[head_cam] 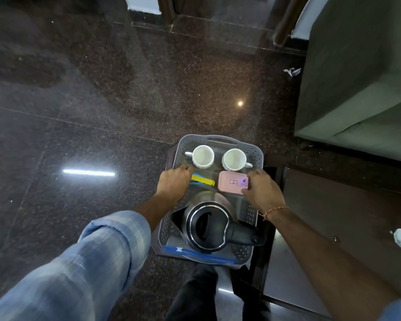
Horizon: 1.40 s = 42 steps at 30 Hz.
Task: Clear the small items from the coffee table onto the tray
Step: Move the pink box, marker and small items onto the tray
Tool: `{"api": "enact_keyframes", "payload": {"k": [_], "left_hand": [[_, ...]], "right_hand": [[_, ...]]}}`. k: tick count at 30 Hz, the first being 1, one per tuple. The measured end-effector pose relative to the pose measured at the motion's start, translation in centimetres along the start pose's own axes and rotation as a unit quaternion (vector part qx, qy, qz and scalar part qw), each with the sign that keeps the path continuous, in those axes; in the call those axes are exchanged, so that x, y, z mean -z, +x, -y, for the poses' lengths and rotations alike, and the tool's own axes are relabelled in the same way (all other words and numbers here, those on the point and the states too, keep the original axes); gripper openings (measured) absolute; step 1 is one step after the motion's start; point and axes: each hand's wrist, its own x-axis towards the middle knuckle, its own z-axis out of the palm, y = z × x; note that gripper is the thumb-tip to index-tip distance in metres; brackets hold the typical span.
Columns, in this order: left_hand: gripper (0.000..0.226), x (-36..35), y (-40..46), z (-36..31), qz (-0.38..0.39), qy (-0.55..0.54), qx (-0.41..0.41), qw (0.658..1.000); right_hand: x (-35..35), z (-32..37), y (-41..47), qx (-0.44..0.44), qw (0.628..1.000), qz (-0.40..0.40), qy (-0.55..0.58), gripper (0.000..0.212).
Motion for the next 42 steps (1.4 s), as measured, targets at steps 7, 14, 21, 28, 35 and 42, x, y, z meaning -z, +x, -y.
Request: {"api": "enact_keyframes", "payload": {"k": [7,14,21,28,35,42], "left_hand": [[0.030,6.3,0.0,-1.1,0.013,0.029,-0.085,0.996],[0.033,18.4,2.0,-10.2,-0.008,0.016,-0.223,0.975],[0.038,25.0,-0.5,-28.6,-0.066,0.051,-0.383,0.920],[0.042,17.5,-5.8,-44.5,0.070,0.059,-0.455,0.886],[0.044,5.3,-9.4,-52.3,0.171,0.048,-0.445,0.878],[0.051,-5.1,-9.4,-56.3,0.221,0.014,-0.372,0.901]], "right_hand": [[5.4,-4.6,-4.5,-0.055,0.995,-0.060,0.052,0.046],[13.2,-16.8,-15.5,-0.229,0.945,-0.155,0.176,0.048],[15.4,-31.2,-29.3,-0.331,0.872,-0.268,0.241,0.039],[9.2,-41.5,-32.9,-0.335,0.885,-0.198,0.255,0.026],[0.1,-46.7,-32.3,-0.333,0.887,-0.115,0.298,0.042],[-5.5,-55.4,-30.4,-0.372,0.877,-0.113,0.283,0.042]]}}
